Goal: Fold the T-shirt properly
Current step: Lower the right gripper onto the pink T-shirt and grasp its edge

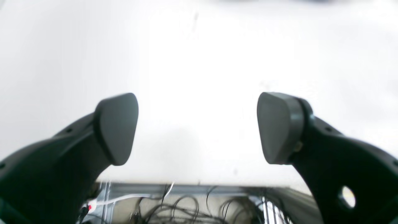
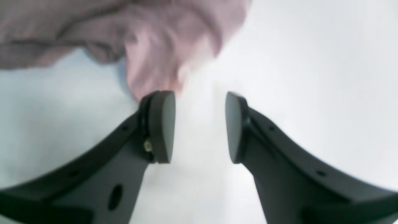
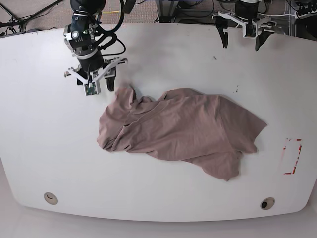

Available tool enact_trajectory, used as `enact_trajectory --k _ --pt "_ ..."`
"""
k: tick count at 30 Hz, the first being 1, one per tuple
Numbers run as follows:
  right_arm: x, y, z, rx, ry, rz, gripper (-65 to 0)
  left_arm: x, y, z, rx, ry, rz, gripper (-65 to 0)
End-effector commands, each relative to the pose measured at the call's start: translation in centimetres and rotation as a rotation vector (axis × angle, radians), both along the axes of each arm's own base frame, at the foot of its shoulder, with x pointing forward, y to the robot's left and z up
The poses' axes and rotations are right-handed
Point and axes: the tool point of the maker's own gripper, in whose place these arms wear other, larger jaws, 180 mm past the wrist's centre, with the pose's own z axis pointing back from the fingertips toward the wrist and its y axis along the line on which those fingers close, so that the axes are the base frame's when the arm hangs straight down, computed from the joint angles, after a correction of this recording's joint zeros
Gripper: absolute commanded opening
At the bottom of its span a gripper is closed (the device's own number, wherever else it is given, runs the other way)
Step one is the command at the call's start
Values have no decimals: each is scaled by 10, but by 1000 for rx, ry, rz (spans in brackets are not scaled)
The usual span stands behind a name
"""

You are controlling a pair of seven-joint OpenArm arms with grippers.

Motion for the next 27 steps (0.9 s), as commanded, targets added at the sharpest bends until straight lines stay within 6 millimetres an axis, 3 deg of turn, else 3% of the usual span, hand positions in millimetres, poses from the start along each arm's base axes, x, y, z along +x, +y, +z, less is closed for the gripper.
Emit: enact_trajectory --k 1,6,10,23,27 --pt "17 2 16 3 -42 9 -388 2 2 9 13 -31 0 -83" --pt "55 5 29 -22 -41 51 -388 9 2 11 14 -49 -2 -83" --pt "80 7 26 -8 -18 53 -388 13 2 13 16 -60 -5 -83" --pt "130 22 0 73 67 82 -387 22 7 16 42 -78 -34 -83" --pt "141 27 0 90 73 91 -387 23 7 16 42 -83 -34 -83"
